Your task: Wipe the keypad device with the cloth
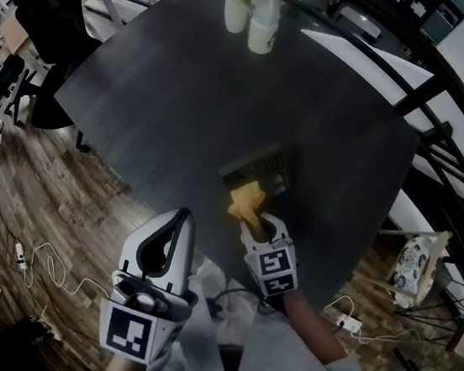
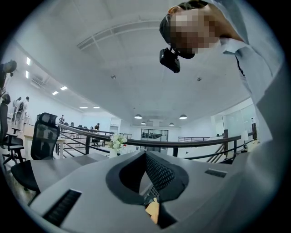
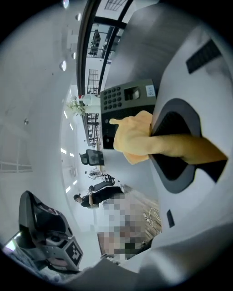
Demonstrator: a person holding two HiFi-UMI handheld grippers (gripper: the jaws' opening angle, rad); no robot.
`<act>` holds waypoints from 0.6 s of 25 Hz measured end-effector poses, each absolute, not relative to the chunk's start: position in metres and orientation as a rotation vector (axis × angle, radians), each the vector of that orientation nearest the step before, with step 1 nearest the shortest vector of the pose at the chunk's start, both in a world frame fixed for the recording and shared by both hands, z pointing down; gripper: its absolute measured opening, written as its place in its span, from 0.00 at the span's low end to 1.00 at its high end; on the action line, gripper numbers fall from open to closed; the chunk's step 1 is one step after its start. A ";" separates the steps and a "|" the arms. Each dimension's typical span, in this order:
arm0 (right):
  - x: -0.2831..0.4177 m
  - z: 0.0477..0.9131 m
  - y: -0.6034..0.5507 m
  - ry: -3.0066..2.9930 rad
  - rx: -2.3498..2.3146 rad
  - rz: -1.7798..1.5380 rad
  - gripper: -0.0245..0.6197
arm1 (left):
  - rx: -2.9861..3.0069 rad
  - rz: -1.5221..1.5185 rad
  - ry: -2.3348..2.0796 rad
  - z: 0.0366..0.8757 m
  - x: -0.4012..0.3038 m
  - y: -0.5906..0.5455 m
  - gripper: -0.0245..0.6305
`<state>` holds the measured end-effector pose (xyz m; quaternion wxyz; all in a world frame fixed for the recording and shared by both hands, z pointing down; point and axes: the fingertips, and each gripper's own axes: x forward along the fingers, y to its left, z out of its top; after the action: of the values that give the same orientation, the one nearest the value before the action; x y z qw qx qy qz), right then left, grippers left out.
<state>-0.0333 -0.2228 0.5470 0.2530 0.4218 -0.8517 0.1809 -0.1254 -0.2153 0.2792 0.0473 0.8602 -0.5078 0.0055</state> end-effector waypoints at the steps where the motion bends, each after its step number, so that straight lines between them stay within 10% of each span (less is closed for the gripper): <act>1: -0.039 0.540 -0.223 -2.336 1.126 0.467 0.20 | 2.622 0.014 -1.552 0.279 -0.127 -0.216 0.06; 15: -0.107 0.439 -0.277 -2.459 0.889 0.086 0.19 | 2.604 -0.016 -1.601 0.274 -0.140 -0.215 0.06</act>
<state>-0.1068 -0.2774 0.4395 0.2595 0.3281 -0.9077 0.0319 -0.1401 -0.2148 0.2736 0.0424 0.8511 -0.5233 -0.0052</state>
